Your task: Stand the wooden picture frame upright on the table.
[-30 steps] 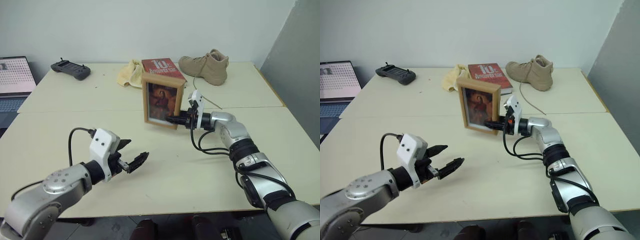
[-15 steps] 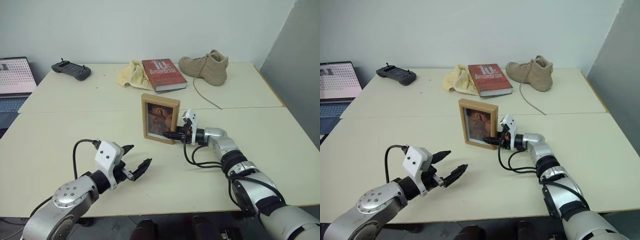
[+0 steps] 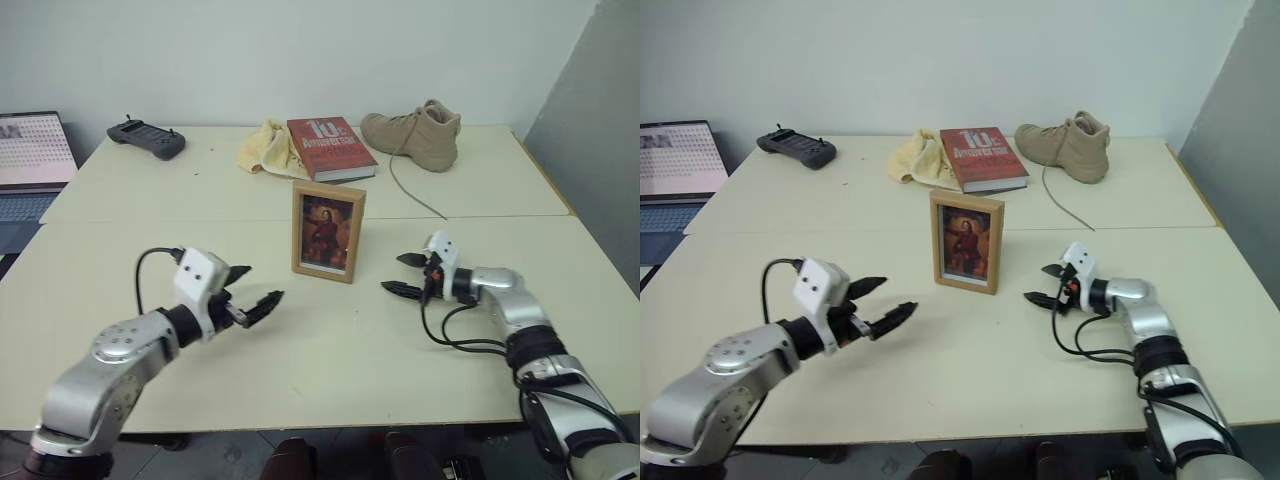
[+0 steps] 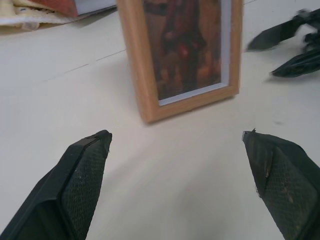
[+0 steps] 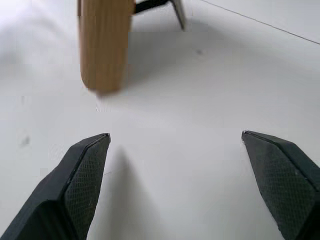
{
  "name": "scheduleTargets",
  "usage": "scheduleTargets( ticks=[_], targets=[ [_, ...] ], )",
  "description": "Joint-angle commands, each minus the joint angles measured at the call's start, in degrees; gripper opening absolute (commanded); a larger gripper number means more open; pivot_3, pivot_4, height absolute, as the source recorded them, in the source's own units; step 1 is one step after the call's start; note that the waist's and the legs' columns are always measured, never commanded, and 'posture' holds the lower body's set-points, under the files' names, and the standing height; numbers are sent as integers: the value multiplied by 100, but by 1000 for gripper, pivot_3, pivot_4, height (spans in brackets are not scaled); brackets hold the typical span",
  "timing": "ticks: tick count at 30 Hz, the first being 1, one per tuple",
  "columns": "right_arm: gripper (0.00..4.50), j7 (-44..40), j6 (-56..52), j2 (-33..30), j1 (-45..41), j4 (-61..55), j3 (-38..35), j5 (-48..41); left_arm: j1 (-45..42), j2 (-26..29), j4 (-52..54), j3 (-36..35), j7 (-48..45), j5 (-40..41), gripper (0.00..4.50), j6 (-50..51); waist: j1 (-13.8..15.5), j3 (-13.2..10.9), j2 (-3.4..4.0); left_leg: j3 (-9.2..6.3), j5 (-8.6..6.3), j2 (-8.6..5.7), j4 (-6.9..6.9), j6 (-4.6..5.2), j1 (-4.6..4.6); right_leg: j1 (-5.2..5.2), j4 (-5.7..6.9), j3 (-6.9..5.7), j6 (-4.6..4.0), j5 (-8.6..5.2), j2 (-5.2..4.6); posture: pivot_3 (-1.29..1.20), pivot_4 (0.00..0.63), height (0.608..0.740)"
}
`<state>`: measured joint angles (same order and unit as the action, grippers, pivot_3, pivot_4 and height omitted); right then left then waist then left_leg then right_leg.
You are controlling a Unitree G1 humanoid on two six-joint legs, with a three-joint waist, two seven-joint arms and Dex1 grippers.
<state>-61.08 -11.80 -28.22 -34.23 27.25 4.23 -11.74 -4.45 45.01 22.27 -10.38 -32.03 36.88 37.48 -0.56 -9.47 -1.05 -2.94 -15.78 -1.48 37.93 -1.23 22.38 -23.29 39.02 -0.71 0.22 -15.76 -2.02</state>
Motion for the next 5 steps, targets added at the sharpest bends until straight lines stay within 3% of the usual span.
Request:
scheduleTargets(
  ticks=[1, 5],
  targets=[
    [4488, -243, -1712, -532, 86, -2322, -366, -1069, -531, 477, -604, -610, -649, 500, 4500, 481, -42, -2, 3, 0, 0, 4, -2, 0, -1, -1, -1, 1, 0, 0, 4, 0, 150, 740],
    [4488, -46, -2926, -797, 17, -3467, -591, -1832, -1062, 1052, -1310, -628, -1497, 621, 4500, 762, -107, -3, 4, -13, -1, 8, -4, 2, -1, -1, 0, -6, 0, -1, 13, 0, 150, 740]
  ],
)
